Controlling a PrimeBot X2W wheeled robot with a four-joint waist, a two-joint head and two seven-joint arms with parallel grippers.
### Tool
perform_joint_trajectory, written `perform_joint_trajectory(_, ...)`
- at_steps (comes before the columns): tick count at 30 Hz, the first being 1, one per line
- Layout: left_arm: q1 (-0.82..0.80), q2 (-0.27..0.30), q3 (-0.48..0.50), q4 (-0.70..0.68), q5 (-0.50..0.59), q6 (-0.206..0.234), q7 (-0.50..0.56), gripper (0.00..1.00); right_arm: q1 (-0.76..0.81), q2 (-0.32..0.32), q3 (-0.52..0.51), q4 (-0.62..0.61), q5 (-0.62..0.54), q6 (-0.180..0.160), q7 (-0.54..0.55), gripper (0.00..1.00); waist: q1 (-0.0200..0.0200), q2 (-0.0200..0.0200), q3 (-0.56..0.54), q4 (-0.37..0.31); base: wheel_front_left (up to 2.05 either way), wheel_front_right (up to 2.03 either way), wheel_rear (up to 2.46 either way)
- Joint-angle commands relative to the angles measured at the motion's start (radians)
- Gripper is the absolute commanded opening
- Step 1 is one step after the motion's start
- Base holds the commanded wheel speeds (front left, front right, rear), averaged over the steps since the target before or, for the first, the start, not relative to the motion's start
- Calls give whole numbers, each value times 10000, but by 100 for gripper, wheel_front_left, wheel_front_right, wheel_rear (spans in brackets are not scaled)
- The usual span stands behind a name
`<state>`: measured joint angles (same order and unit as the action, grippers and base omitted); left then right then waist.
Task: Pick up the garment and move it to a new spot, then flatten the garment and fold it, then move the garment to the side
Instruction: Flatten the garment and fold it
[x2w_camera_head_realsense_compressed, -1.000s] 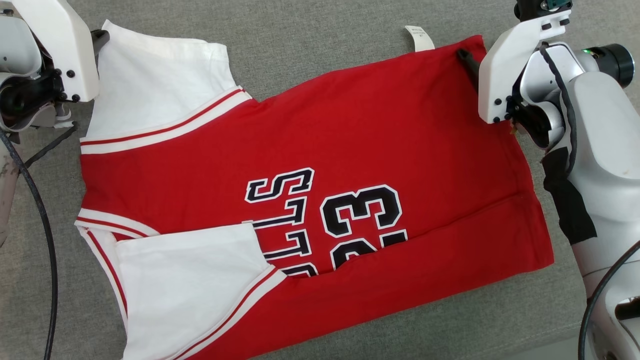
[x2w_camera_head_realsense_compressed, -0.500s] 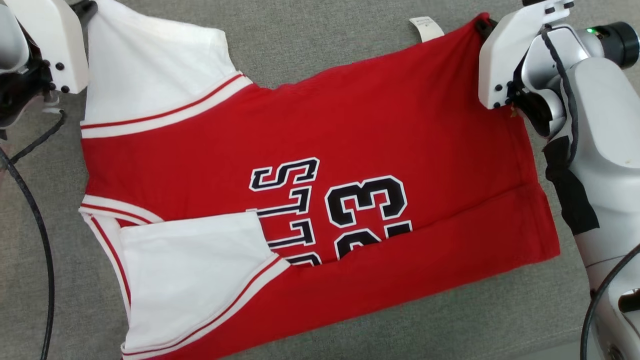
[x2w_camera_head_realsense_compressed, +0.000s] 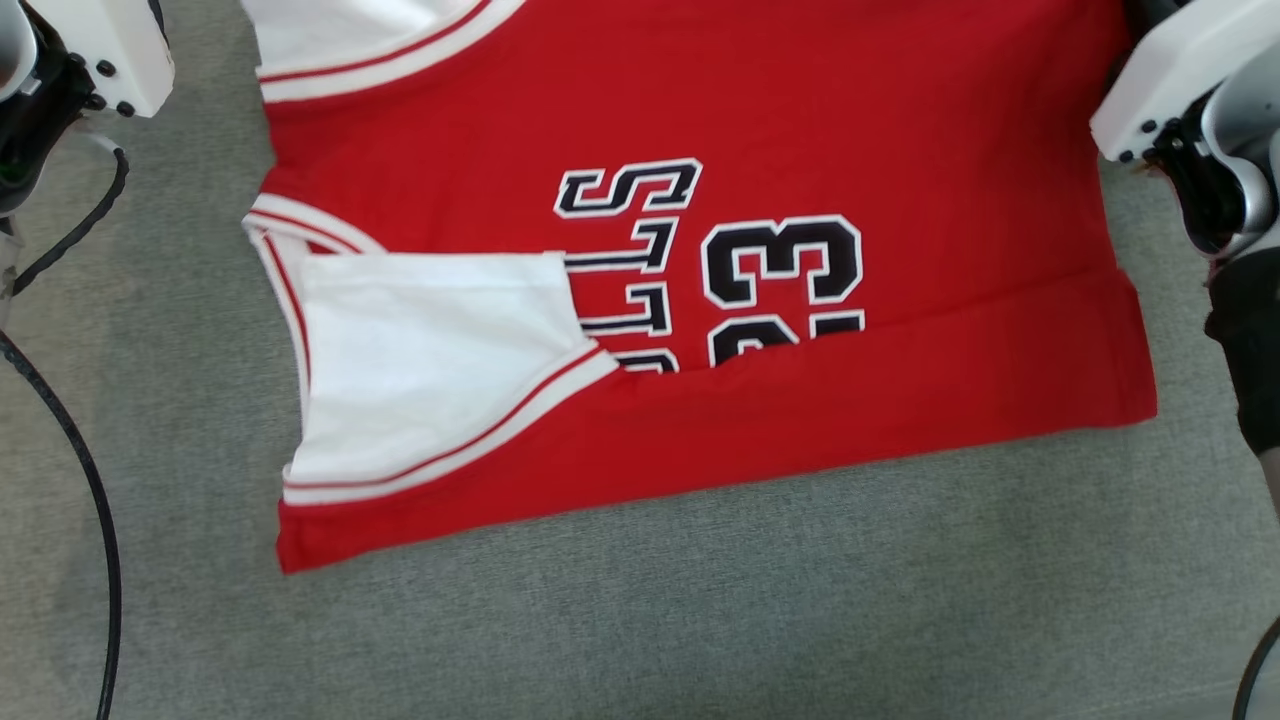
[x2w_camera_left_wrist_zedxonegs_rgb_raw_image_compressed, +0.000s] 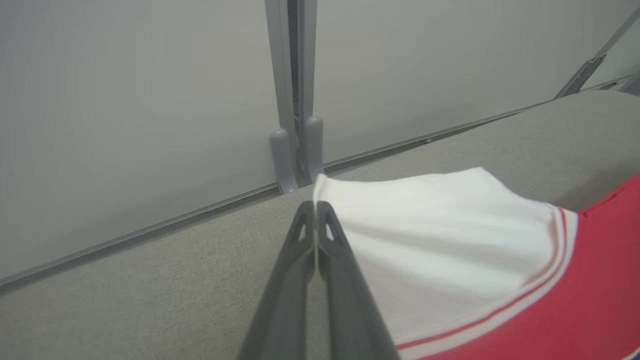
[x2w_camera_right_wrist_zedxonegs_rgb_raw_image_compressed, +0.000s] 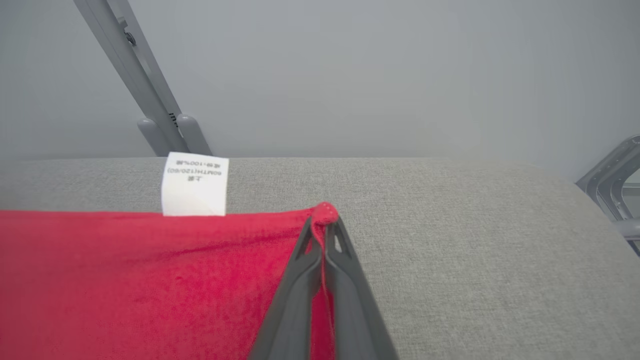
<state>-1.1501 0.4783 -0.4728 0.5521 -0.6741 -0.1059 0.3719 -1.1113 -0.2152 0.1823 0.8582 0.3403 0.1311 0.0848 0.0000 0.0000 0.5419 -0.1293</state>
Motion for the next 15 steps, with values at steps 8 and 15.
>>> perform_joint_trajectory(8, 932, -77, -91, -436, -404, -202, -1463, 0, 1132, -838, 1284, -250, 2632, -5, -1172, 0, 0, 0, -601, 513, 0, 0, 0)
perform_joint_trajectory(15, 2355, 111, -72, -1414, -726, -110, -2004, 0, 2228, -1705, 2352, -876, 4021, -5, -2168, 0, 0, 0, -1168, 745, 0, 0, 0)
